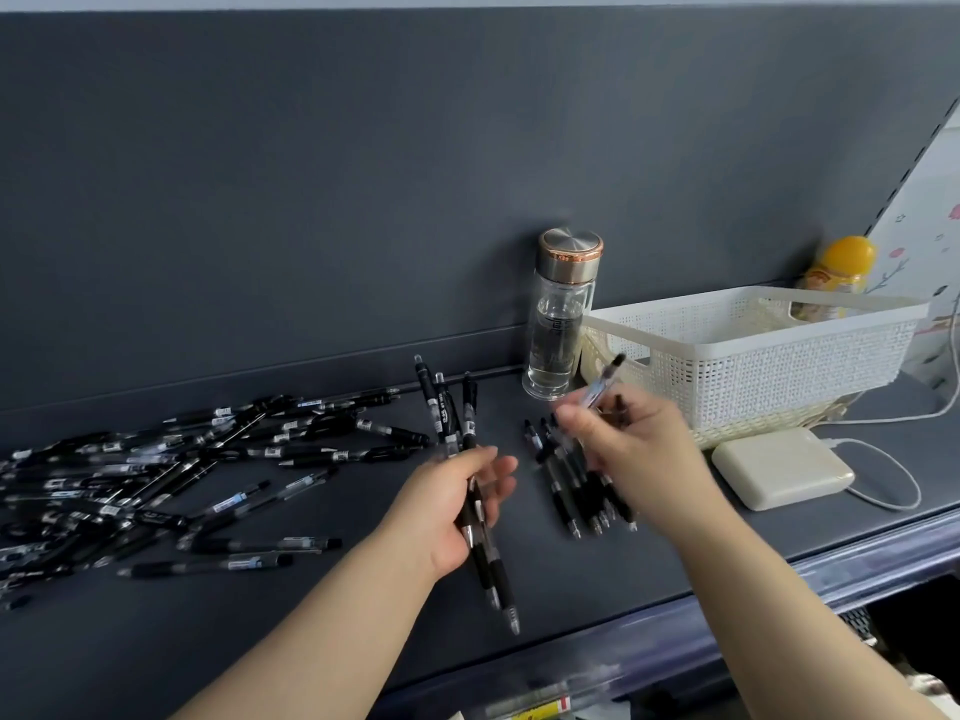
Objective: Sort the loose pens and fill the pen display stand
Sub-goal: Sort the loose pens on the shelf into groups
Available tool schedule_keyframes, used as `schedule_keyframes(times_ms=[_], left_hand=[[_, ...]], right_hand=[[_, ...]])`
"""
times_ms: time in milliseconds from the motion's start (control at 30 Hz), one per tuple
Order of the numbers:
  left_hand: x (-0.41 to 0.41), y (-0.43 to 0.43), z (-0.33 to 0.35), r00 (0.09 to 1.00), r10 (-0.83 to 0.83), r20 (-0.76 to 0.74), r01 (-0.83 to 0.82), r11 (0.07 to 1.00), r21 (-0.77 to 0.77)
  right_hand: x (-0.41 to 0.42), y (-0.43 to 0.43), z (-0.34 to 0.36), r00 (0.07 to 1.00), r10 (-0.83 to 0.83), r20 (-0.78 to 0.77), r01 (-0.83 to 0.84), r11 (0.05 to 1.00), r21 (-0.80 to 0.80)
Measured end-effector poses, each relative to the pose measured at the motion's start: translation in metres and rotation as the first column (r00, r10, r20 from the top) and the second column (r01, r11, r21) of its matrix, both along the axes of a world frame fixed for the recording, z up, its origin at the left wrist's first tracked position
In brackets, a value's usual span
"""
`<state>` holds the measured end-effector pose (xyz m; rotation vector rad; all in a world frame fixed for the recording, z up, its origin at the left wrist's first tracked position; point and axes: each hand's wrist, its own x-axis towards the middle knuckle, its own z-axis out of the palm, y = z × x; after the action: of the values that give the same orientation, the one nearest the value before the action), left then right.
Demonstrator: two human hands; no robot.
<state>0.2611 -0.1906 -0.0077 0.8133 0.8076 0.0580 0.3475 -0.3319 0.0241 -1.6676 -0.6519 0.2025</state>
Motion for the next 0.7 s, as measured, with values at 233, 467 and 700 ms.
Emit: schedule_keyframes(times_ms=[233,467,700], left_hand=[[-0.005,0.009,-0.008,0.998,0.055,-0.012,-0.053,0.995,0.081],[-0.008,0.011,-0.015,0.999,0.052,-0.008,-0.051,0.995,0.086],[-0.011,0.008,-0.018,0.998,0.057,-0.016,-0.056,0.996,0.065]], right_hand=[[0.033,0.002,-0.02,0.974,-0.005,0.225,0.169,0.679,-0.714],[0.035,0.009,-0.034,0.959,-0.007,0.282,0.235,0.575,-0.784],[0.035,0.003,-0.007,0.999,-0.007,-0.041,-0.017,0.835,-0.55]])
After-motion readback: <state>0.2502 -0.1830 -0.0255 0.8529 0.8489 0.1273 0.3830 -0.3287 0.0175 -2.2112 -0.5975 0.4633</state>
